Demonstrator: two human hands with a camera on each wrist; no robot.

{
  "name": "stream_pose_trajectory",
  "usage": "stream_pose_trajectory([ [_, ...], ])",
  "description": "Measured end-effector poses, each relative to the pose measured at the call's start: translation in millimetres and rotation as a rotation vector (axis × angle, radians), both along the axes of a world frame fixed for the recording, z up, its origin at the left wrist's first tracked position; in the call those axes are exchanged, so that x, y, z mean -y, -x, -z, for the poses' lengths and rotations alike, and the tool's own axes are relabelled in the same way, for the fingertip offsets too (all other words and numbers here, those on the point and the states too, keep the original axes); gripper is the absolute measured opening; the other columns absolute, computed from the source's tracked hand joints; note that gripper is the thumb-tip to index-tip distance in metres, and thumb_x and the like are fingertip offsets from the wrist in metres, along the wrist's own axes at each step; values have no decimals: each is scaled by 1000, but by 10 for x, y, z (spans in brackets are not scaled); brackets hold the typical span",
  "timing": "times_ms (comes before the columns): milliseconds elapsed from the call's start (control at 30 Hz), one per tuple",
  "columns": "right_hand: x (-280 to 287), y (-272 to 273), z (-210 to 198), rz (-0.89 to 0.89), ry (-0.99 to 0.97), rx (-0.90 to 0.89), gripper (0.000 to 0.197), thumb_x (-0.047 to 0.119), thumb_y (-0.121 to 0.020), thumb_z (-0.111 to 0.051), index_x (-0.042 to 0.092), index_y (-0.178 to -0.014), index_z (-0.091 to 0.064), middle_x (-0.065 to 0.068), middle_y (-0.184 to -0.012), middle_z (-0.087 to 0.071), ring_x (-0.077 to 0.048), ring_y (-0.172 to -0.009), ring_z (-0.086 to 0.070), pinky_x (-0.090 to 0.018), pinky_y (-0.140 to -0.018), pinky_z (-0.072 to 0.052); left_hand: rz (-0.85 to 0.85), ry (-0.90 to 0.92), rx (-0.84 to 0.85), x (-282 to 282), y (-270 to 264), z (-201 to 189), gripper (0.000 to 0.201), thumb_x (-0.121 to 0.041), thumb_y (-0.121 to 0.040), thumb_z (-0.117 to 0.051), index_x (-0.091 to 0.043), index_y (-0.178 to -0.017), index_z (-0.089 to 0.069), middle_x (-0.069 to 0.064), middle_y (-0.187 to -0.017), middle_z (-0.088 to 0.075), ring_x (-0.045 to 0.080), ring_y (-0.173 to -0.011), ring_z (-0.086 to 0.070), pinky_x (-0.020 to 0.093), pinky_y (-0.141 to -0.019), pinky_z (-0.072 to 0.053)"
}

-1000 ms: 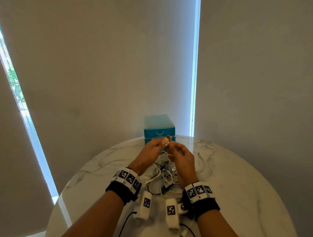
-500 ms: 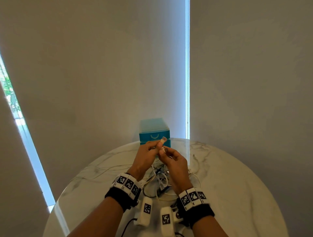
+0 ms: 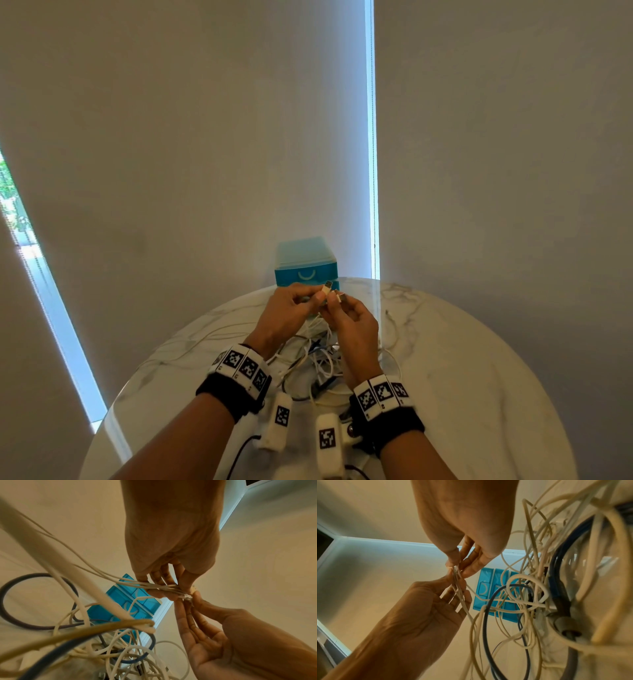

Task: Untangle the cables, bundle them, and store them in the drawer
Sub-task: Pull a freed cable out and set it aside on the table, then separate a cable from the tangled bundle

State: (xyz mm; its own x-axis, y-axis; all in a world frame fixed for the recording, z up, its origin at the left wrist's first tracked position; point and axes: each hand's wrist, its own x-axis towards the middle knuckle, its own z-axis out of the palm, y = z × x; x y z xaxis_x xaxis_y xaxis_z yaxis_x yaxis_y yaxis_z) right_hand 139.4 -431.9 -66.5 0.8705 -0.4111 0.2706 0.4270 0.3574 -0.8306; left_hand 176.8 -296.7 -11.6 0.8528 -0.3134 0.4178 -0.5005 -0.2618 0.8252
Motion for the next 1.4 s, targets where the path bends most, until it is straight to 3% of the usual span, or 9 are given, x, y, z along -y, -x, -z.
stream_pose_trajectory([
  [333, -27, 48, 0, 7, 130, -70, 26, 40, -108, -60, 30, -96, -82, 2, -97, -84, -12, -100, -79, -35, -93, -63, -110, -238, 242, 129, 17, 102, 27, -37, -107, -62, -31, -129, -76, -12, -112, -58, 0, -105, -57, 13, -91, -44],
  [567, 10, 10, 30, -73, 148, -117, 47, 54, -104, -58, 14, -118, -78, -1, -105, -84, -13, -104, -79, -37, -96, -63, -59, -473, 351, 113, 1, 115, 36, -23, -107, -58, -41, -136, -69, -5, -124, -47, 15, -113, -55, 30, -98, -54],
  [767, -5, -13, 61, -129, 21, -138, 53, 55, -99, -58, 11, -123, -74, -6, -113, -82, -20, -109, -78, -44, -102, -62, 116, -375, 101, 77, -7, 94, 33, -29, -113, -49, -41, -141, -63, -3, -132, -33, 14, -125, -46, 4, -105, -38],
  [867, -14, -23, 59, -157, -71, -183, 49, 53, -104, -56, 13, -125, -74, -7, -115, -81, -25, -114, -76, -41, -99, -61, 230, -403, -53, 26, -61, 4, 40, -22, -112, -52, -35, -150, -57, 0, -142, -31, 14, -134, -45, 21, -116, -39],
  [967, 33, -27, 17, -135, -140, -230, 45, 49, -107, -56, 9, -118, -74, -12, -109, -81, -29, -111, -74, -40, -92, -59, 179, -443, -129, -40, -125, -99, 62, -35, -106, -65, -26, -162, -40, -2, -148, -30, 19, -127, -53, 27, -101, -53],
  [1033, 35, -3, -70, -137, -167, -204, 47, 46, -108, -56, 3, -115, -72, -18, -104, -77, -26, -100, -72, -40, -89, -60, 149, -674, -55, -158, -171, -146, 62, -53, -97, -72, -32, -152, -54, -2, -144, -42, 18, -117, -60, 31, -101, -52],
  [1133, 84, 87, -262, -115, -266, -98, 44, 44, -108, -56, 2, -108, -67, -15, -95, -68, -20, -90, -65, -35, -86, -58, 102, -806, 8, -439, -232, -143, 20, -53, -92, -76, -33, -94, -79, 4, -96, -79, 12, -79, -72, 26, -76, -54],
  [1300, 540, 231, -539, -151, -567, 133, 23, 28, -109, -55, 17, -92, -67, 0, -90, -70, -14, -89, -68, -27, -81, -60, -84, -578, -20, -1055, -287, -81, 24, -38, -104, -65, -22, -92, -78, 1, -80, -77, 10, -62, -68, 32, -64, -58],
  [1400, 647, 209, -483, -237, -633, 151, 47, 28, -112, -49, 26, -72, -75, 3, -93, -76, -23, -108, -77, -44, -93, -60, -197, -541, -67, -1308, -275, -113, 43, -50, -107, -57, -21, -85, -80, 0, -68, -75, 7, -61, -70, 22, -64, -51],
])
